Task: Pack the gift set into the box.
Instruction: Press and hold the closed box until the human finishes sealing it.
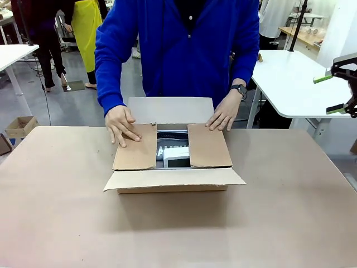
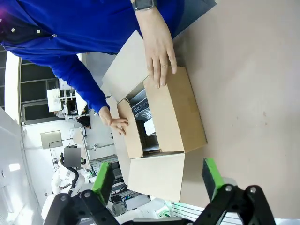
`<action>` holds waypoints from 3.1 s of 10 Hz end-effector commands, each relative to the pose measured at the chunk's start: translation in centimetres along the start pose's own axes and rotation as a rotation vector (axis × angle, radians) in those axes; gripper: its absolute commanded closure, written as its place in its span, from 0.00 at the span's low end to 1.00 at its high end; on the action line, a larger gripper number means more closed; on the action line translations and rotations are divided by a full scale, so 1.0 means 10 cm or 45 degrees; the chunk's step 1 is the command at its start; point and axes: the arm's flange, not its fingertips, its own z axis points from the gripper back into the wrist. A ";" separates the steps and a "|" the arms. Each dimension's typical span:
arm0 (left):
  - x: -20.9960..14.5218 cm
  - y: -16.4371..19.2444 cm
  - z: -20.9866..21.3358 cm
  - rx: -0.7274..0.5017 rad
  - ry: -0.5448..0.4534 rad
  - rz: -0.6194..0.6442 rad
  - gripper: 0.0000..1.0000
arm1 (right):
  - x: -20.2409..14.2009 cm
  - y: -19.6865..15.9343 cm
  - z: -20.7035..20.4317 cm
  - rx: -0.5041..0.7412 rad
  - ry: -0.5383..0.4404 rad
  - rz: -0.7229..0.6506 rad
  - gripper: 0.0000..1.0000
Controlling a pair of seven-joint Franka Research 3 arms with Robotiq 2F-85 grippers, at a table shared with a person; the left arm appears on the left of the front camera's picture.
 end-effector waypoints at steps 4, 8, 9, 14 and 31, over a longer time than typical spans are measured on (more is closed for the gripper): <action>-0.03 0.03 0.00 0.008 0.001 -0.022 0.00 | 0.02 -0.01 0.02 -0.013 0.007 0.020 0.00; -0.03 0.03 0.00 0.008 0.001 -0.022 0.00 | 0.02 -0.01 0.02 -0.013 0.007 0.020 0.00; -0.03 0.03 0.00 0.008 0.001 -0.022 0.00 | 0.02 -0.01 0.02 -0.013 0.007 0.020 0.00; -0.03 0.03 0.00 0.008 0.001 -0.022 0.00 | 0.02 -0.01 0.02 -0.013 0.007 0.020 0.00; -0.32 -0.28 -1.33 0.101 0.413 -0.589 0.00 | -0.46 0.70 -1.08 0.143 0.444 0.878 0.00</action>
